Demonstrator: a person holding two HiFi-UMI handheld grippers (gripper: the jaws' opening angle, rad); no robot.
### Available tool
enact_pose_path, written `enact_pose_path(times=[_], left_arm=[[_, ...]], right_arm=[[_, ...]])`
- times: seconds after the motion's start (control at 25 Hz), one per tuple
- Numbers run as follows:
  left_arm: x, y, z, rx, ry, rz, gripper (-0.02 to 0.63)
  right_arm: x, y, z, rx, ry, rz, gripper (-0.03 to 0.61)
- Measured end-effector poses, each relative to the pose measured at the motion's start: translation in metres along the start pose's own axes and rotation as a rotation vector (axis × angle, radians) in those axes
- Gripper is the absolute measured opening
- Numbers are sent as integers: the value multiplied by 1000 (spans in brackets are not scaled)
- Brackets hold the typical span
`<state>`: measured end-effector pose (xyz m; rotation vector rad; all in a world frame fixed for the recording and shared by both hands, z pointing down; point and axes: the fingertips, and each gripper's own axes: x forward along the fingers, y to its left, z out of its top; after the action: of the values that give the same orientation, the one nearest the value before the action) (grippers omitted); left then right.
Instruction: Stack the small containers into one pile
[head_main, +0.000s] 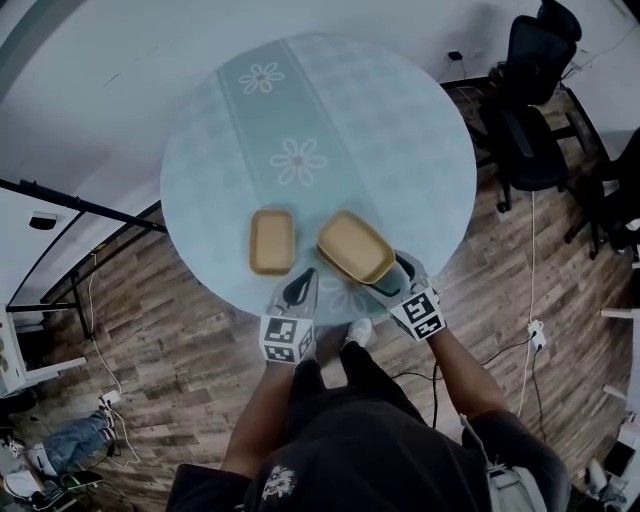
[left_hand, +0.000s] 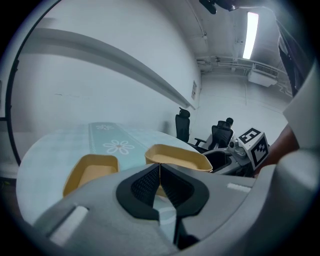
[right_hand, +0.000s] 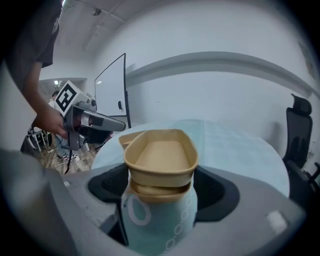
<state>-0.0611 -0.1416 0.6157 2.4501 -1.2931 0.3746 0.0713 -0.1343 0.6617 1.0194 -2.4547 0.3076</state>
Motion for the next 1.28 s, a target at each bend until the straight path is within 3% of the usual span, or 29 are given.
enact_pose_path(times=[0.44, 0.68, 0.84, 1.28], left_arm=[[-2, 9, 1, -22, -9, 49, 6], [-2, 7, -4, -30, -2, 49, 6], [-2, 5, -5, -32, 2, 45, 6], [-8, 7, -3, -29, -6, 47, 6]], right_arm=[[9, 5, -16, -17, 28, 61, 414], [17, 6, -26, -75, 66, 63, 436], [14, 6, -33, -62, 96, 82, 451], [-10, 5, 2, -25, -27, 1, 439]])
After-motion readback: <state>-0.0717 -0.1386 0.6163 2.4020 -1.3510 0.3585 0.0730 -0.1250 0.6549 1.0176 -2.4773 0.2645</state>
